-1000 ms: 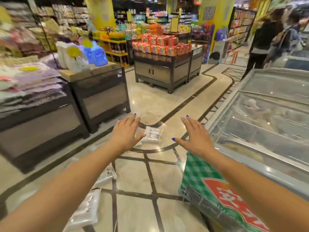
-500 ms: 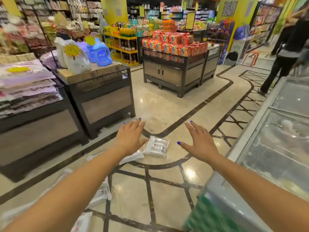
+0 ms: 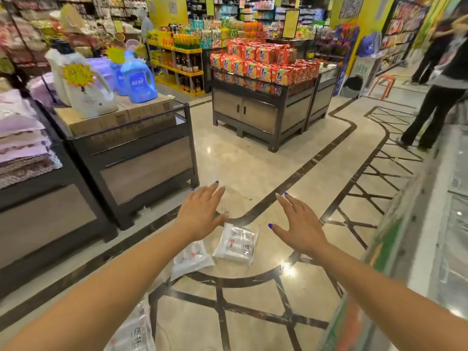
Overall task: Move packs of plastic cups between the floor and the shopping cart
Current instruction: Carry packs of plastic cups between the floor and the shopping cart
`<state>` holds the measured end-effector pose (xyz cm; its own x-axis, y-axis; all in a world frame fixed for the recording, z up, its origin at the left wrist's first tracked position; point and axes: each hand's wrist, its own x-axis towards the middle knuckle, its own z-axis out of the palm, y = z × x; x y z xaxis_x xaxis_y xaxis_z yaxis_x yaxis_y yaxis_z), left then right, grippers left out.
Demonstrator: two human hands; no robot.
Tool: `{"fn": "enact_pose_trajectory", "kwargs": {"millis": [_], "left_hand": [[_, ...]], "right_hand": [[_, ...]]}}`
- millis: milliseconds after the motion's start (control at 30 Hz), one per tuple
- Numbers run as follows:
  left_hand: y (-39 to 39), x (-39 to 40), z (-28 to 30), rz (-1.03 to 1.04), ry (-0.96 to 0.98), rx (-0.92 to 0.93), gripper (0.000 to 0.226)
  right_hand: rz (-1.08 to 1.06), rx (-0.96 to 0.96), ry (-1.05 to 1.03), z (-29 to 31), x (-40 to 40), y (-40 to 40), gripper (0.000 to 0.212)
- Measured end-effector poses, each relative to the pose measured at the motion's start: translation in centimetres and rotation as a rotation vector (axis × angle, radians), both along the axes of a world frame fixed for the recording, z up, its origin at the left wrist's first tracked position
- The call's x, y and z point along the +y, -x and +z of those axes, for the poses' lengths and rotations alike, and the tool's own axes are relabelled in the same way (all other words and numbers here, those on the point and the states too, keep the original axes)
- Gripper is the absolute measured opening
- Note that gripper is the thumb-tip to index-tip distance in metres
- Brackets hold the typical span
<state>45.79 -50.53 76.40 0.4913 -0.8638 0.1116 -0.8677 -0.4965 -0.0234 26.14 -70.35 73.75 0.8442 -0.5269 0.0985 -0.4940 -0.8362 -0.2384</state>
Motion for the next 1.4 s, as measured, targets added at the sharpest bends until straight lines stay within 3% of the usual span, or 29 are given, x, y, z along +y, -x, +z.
{"fn": "enact_pose_trajectory", "kwargs": {"millis": [333,567,800,967,1167,1333,1400], "left_hand": [[-16.5,-9.8,-4.2,-0.107,-0.157,0.067,0.078],[-21.3,-16.3,-9.7,-0.173,-0.221,0.109,0.079],[-25.6,-21.3,-19.7,-0.129,-0.248,0.228,0.078],[-27.8,-23.9,-30.7,-0.111,-0.301,0.333,0.078],[-30.8,-26.6,-50.4,-0.086,-0.33,0.415,0.081],[-33.4,-28.3,-69.2,-0.013,-0.304,0.471,0.117],[-34.6,-28.7,-76.0,0.035,-0.287,0.519,0.124]], "right_hand": [[-0.155,0.048,-0.088,-3.6,-6.7,-12.0,0.08],[-0.217,0.112,-0.183,-9.1,-11.6,-16.3,0.093],[-0.256,0.223,-0.31,-18.2,-15.8,-21.3,0.082],[-0.286,0.279,-0.397,-29.2,-16.4,-24.1,0.082],[-0.327,0.298,-0.439,-49.5,-17.6,-28.2,0.099],[-0.312,0.284,-0.392,-68.6,-20.8,-30.7,0.101],[-0.325,0.237,-0.415,-75.8,-22.7,-31.3,0.114]]}}
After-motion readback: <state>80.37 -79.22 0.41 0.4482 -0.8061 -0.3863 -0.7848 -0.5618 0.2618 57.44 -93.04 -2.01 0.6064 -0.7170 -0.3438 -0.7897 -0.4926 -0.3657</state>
